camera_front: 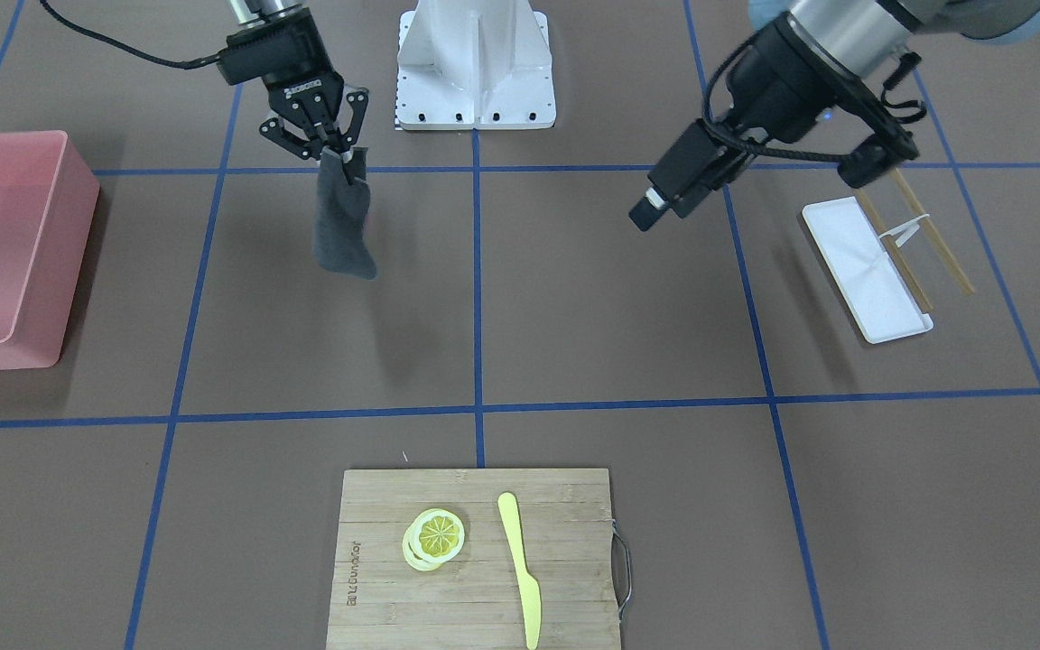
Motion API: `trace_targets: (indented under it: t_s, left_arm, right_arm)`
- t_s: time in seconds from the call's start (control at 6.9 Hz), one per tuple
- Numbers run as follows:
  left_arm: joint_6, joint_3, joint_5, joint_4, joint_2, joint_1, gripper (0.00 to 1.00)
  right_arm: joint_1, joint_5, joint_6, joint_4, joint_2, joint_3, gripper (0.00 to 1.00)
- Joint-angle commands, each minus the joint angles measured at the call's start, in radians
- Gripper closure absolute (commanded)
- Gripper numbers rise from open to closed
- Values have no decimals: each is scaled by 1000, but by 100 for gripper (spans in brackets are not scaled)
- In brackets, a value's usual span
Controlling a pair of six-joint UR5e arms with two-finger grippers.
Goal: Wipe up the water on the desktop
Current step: 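Open and retract the left gripper while the right gripper lowers the cloth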
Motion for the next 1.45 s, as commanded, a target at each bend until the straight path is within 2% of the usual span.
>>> trace_targets:
  t_s: [0.0,0.14,0.29,0.43,0.58,0.72,0.87,1.01,1.16,1.3]
  left_arm:
    - [254,89,4,1,92,-84,20]
    - [449,97,3,4,166,-121,17]
    - [576,97,-3,8,212,-163,4]
    - [577,100,-8,9,214,-186,5]
    - [585,110,-6,9,216,-186,4]
    - [585,125,-2,9,216,-188,4]
    - [586,134,-2,9,214,-207,4]
    - [588,151,1,8,214,-211,4]
    - [609,157,1,9,214,-212,4]
    - [612,162,1,9,214,-214,4]
  right_arm:
    - [152,349,-66,-48,-95,-28,100]
    - [170,427,-73,-47,-76,-104,100]
    - [138,441,-58,-56,32,-169,100]
    - [83,444,-47,-135,162,-220,100]
    - [34,441,29,-171,317,-311,100]
    - [-12,438,167,-154,467,-447,100]
    - [-26,440,213,-131,563,-540,100]
    - [-7,466,200,-125,517,-515,100]
    - [83,565,133,-117,366,-446,100]
    - [184,673,-31,-116,193,-379,100]
